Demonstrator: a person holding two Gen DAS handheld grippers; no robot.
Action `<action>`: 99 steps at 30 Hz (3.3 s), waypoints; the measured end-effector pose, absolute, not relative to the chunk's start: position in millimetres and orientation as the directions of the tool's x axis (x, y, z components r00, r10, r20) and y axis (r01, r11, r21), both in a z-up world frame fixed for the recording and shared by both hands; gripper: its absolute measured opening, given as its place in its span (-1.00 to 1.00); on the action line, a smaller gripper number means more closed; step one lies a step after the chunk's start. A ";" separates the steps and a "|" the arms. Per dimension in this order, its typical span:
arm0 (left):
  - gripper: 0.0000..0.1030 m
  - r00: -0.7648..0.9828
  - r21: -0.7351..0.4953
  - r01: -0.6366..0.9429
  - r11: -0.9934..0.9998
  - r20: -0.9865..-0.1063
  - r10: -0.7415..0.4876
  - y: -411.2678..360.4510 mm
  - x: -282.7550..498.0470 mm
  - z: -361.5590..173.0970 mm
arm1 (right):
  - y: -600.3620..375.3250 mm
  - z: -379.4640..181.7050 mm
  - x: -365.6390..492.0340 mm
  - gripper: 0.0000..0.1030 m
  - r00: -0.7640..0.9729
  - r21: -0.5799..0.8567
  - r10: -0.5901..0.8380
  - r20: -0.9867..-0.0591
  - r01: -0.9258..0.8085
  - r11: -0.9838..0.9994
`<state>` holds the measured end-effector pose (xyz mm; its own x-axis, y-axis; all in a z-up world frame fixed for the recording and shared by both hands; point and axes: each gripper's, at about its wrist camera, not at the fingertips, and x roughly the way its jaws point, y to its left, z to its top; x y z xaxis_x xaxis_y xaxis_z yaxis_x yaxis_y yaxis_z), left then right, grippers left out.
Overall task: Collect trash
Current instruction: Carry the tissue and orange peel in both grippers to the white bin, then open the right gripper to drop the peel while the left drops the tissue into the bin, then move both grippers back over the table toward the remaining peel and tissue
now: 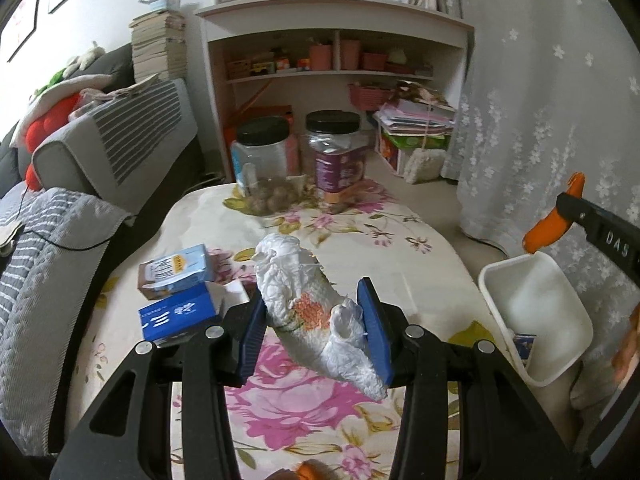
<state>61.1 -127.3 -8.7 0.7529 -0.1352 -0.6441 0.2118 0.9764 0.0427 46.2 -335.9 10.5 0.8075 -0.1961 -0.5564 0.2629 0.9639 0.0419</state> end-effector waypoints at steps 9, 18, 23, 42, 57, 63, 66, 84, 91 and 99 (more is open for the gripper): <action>-0.14 0.734 0.034 0.283 0.958 -0.651 -0.193 -175.5 59.5 -8.3 | -392.7 9.5 38.1 -0.65 0.769 0.055 -0.283 -0.574 0.380 0.923; -0.14 0.709 0.019 0.395 0.918 -0.642 -0.292 -252.4 53.8 1.3 | -450.9 2.2 26.9 -0.14 0.691 0.093 -0.359 -0.628 0.524 0.846; -0.14 0.681 -0.002 0.452 0.892 -0.645 -0.346 -296.7 50.4 4.7 | -481.3 3.1 10.6 0.34 0.656 0.113 -0.417 -0.629 0.609 0.785; 0.28 0.530 -0.122 0.559 0.820 -0.709 -0.466 -384.8 47.7 -2.0 | -558.2 13.7 -55.7 0.86 0.580 0.211 -0.550 -0.601 0.779 0.591; 0.43 0.623 -0.017 0.479 0.878 -0.698 -0.353 -339.6 23.8 -3.3 | -517.8 10.2 -44.2 0.86 0.604 0.103 -0.520 -0.603 0.706 0.701; 0.50 0.647 0.016 0.417 0.909 -0.707 -0.285 -293.7 6.9 -15.2 | -475.7 -7.6 -37.4 0.86 0.620 0.051 -0.456 -0.639 0.625 0.779; 0.50 0.645 0.026 0.378 0.925 -0.725 -0.243 -266.6 -0.8 -24.7 | -449.3 -17.1 -33.5 0.86 0.629 0.024 -0.417 -0.656 0.570 0.822; 0.50 0.525 0.054 0.141 0.989 -0.851 -0.028 -106.7 -26.2 -98.0 | -322.2 -42.3 -1.8 0.86 0.652 -0.107 -0.275 -0.706 0.286 0.952; 0.32 0.496 0.043 0.134 0.990 -0.868 -0.029 -93.1 -25.0 -117.4 | -286.6 -61.2 16.3 0.86 0.624 -0.132 -0.233 -0.746 0.205 0.970; -0.36 0.414 0.017 0.178 0.984 -0.908 -0.059 -94.6 -15.3 -149.2 | -266.6 -86.6 39.5 0.86 0.571 -0.101 -0.168 -0.804 0.146 0.984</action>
